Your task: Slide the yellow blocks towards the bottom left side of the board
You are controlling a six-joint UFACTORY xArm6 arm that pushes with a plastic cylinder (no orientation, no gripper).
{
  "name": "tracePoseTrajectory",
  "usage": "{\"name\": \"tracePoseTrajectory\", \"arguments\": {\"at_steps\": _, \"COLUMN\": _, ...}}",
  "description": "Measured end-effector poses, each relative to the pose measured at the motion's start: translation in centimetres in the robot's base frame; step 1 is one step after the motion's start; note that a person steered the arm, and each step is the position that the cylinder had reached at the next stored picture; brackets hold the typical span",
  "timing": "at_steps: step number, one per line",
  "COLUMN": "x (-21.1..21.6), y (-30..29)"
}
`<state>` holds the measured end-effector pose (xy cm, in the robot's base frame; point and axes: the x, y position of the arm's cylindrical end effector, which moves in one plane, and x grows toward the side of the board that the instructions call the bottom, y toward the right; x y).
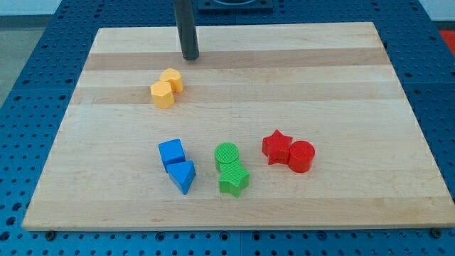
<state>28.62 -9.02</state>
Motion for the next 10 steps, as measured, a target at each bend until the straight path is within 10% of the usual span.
{"name": "tracePoseTrajectory", "arguments": {"at_steps": 8, "x": 19.6, "y": -9.4}}
{"name": "tracePoseTrajectory", "arguments": {"at_steps": 10, "x": 15.8, "y": -3.2}}
